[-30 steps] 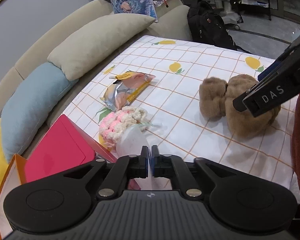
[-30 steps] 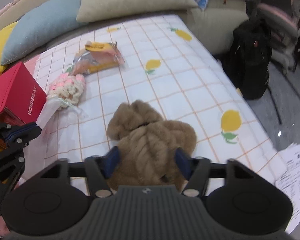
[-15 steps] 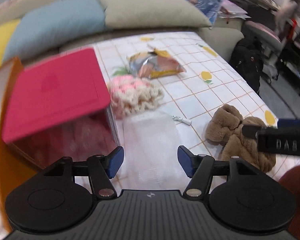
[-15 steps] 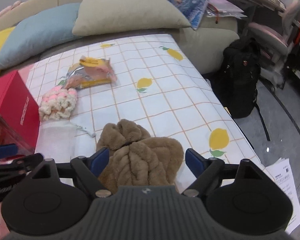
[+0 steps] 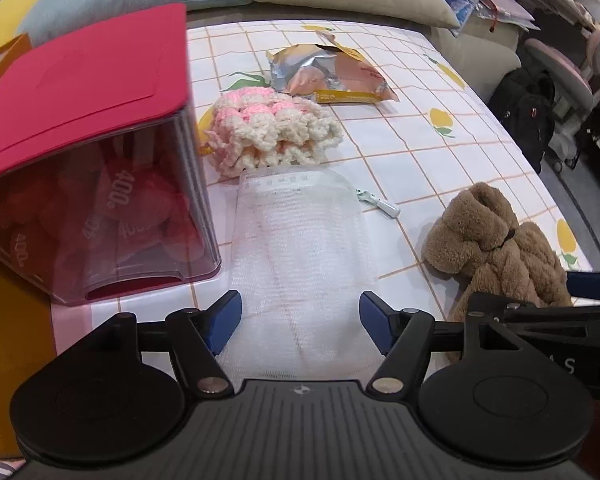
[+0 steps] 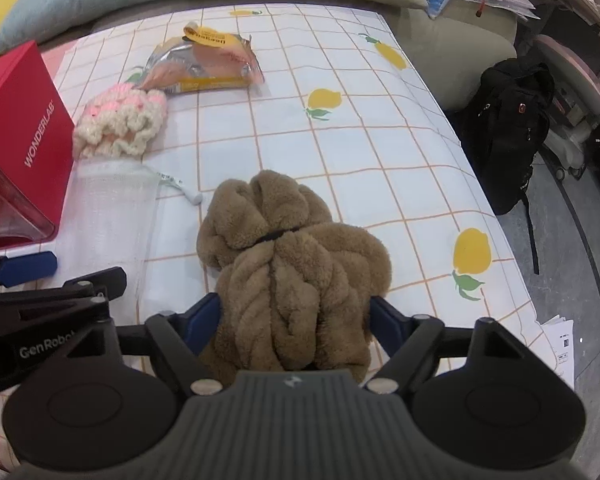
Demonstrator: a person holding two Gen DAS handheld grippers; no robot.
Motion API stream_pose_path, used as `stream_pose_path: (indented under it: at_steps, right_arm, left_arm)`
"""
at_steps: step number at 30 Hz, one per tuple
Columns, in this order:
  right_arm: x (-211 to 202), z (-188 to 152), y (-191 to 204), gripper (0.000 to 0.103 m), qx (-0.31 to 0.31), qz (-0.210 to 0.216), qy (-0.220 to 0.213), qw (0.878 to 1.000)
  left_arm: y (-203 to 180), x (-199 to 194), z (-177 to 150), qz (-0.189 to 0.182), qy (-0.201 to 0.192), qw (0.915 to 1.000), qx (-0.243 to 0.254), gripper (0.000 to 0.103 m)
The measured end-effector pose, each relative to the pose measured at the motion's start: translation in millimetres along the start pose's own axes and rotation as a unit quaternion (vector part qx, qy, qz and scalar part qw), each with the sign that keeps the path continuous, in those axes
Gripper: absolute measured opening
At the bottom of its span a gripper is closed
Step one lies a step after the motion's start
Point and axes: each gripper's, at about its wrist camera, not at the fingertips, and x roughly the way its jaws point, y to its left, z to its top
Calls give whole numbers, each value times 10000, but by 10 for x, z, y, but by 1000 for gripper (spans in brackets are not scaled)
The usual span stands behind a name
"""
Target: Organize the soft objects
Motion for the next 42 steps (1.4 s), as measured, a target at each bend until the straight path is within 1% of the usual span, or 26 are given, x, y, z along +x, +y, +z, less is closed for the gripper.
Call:
stream_pose_path:
  at_steps: [2,4,5,7,8,9,10,11,14,16,20,26,31,36,42]
  right_arm:
    - [-10,-4,4,72,-3,-13,-18,10000]
    - [-17,-7,4,70,-2,-16,-28,10000]
    - [-19,-8,6,69,-2,-21,-35,10000]
    - [-24,-10,14,69,-13,-38,-46,10000]
    - [-25,-11,17,69,-22,-47,-47,10000]
    - [-24,-11,22,69,-29,-56,-46,10000]
    - [-23,-11,22,69,-31,-59,-46,10000]
    - [-24,-12,25,69,-26,-60,-47,10000]
    - [-32,-16,21,66,-12,-58,-63,10000]
    - [-42,-19,24,63,-22,-62,-82,9999]
    - [-93,-33,36,56,-59,-53,-175,9998]
    - [-245,-54,-65,54,216,16,-398,9990]
    - [-462,-152,-94,54,529,340,-554,9965]
    - [-690,-293,17,54,587,507,-675,9947]
    - [-925,-437,172,54,754,1012,-699,9895]
  left_arm:
    - [-31,-8,-10,63,-10,9999,145,69]
    - [-57,-15,-22,113,-39,9996,260,62]
    - [-64,-19,-29,110,-60,9995,294,60]
    - [-88,-30,-43,151,-101,9990,403,50]
    - [-104,-34,-49,152,-116,9988,448,46]
    - [-116,-41,-52,130,-136,9987,477,36]
    - [-128,-49,-57,101,-151,9985,510,31]
    - [-143,-55,-62,88,-162,9983,551,29]
    - [-167,-63,-65,31,-194,9981,592,17]
    - [-164,-88,-70,-63,-223,9979,604,3]
    - [-139,-150,-87,-224,-285,9975,606,0]
    - [-67,-378,-86,-388,-504,9961,611,0]
    - [37,-690,-96,-639,-775,9933,576,0]
    - [146,-1032,-124,-810,-1080,9894,529,0]
    - [337,-1423,-223,-951,-1371,9852,390,0]
